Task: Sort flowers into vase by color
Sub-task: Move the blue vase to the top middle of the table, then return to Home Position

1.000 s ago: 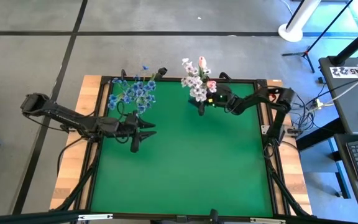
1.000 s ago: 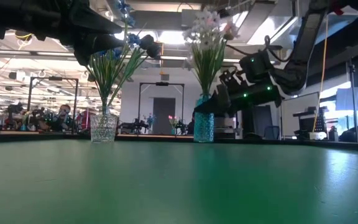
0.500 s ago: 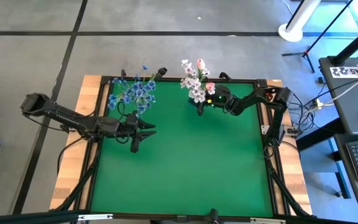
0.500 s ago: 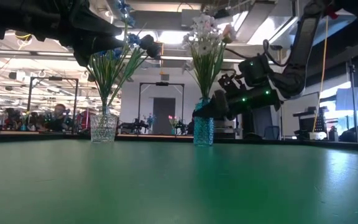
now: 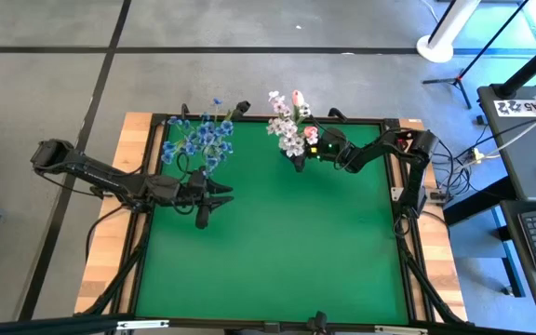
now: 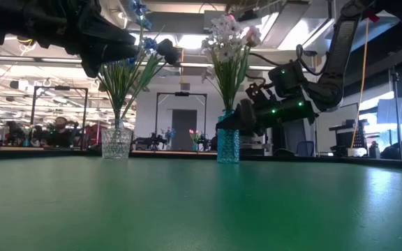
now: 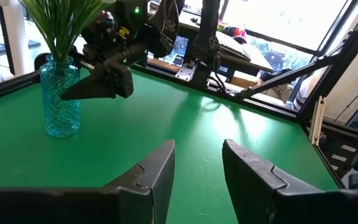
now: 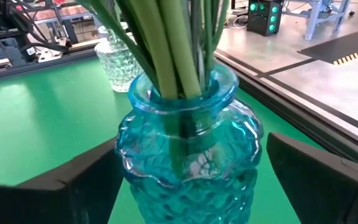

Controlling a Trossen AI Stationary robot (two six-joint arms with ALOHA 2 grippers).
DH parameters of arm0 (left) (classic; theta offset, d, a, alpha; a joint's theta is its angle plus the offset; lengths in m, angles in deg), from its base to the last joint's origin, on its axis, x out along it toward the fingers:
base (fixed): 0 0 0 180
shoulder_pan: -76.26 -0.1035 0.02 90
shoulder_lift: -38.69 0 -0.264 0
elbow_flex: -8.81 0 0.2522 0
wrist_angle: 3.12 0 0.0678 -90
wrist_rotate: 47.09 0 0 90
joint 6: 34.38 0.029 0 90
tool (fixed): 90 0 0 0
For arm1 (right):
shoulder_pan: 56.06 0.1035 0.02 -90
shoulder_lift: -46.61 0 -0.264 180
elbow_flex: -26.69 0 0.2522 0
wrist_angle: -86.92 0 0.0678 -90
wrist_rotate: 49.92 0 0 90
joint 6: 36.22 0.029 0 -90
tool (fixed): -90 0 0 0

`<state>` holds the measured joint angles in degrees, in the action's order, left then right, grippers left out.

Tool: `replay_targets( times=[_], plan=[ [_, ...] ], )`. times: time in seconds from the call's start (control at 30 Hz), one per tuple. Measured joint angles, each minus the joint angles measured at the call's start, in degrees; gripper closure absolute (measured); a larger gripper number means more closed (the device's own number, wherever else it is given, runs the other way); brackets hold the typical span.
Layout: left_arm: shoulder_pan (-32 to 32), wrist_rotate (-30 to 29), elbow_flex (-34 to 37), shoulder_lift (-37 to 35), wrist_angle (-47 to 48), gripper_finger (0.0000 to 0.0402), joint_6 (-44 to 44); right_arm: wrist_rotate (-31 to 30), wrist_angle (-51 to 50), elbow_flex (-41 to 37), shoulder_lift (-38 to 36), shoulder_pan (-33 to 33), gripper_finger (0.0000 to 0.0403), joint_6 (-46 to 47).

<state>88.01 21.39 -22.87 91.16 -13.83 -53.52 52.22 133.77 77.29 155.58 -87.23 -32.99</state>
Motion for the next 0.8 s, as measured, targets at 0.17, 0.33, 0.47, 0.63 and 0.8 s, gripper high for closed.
replay_targets(
  times=[0.17, 0.33, 0.47, 0.63, 0.8],
  plan=[
    [0.04, 0.0, 0.0, 0.0, 1.55, 0.0271, -1.52, 0.94, 0.01, 0.0, -0.04, 0.0, 0.0026, 0.0],
    [0.04, 0.0, 0.0, 0.02, 2.84, 0.0271, -2.81, 1.06, -0.47, -0.02, -0.6, -0.17, 0.0026, 0.0],
    [0.07, 0.0, 0.0, 0.02, 3.28, 0.0271, -2.97, 1.82, -4.15, -0.24, -3.81, -1.14, 0.0026, 0.0],
    [0.07, -0.03, 0.0, 0.02, 3.43, 0.0271, -2.92, 2.52, -9.93, -2.43, -10.23, -1.98, 0.0026, 0.18],
    [0.04, -0.09, 0.0, 0.02, 3.52, 0.0271, -2.78, 3.52, -13.79, -6.96, -16.36, -1.9, 0.0026, 0.04]
  ],
)
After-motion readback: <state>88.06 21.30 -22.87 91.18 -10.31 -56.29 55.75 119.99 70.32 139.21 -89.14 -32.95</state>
